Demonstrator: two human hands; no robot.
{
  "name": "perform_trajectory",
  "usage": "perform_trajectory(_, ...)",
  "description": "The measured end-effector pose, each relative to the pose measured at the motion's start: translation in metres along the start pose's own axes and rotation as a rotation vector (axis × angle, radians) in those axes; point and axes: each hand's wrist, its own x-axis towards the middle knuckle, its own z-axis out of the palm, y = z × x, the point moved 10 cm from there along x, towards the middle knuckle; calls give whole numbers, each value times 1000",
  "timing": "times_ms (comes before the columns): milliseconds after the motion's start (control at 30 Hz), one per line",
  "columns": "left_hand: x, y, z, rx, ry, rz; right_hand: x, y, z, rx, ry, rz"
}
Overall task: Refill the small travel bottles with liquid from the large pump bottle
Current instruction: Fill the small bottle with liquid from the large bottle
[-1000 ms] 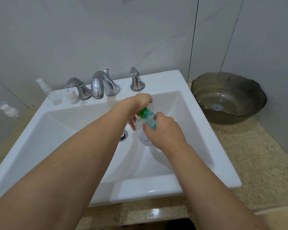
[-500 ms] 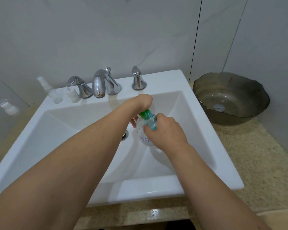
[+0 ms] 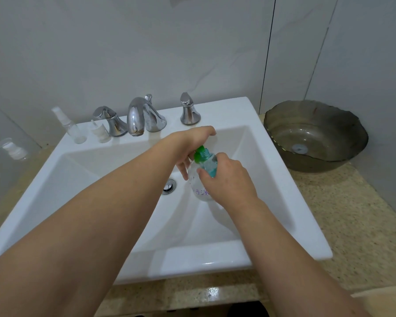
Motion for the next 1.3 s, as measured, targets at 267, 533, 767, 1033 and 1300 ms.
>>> perform_trajectory(267,3,5,0,45,134,56,2,5,8,-22,-55,39)
perform_trajectory(533,2,8,3,85,141,77,2,7,10,-41,-63,57)
perform_trajectory(767,5,8,2,109,51,69,0,5,4,-73,-29,46)
perform_trajectory(1033,-3,5,2,71,-114,-17,-1,0,-2,-16,14,27)
perform_trajectory(1300,4,4,0,62,12,26,0,1,1,-31,-2,18)
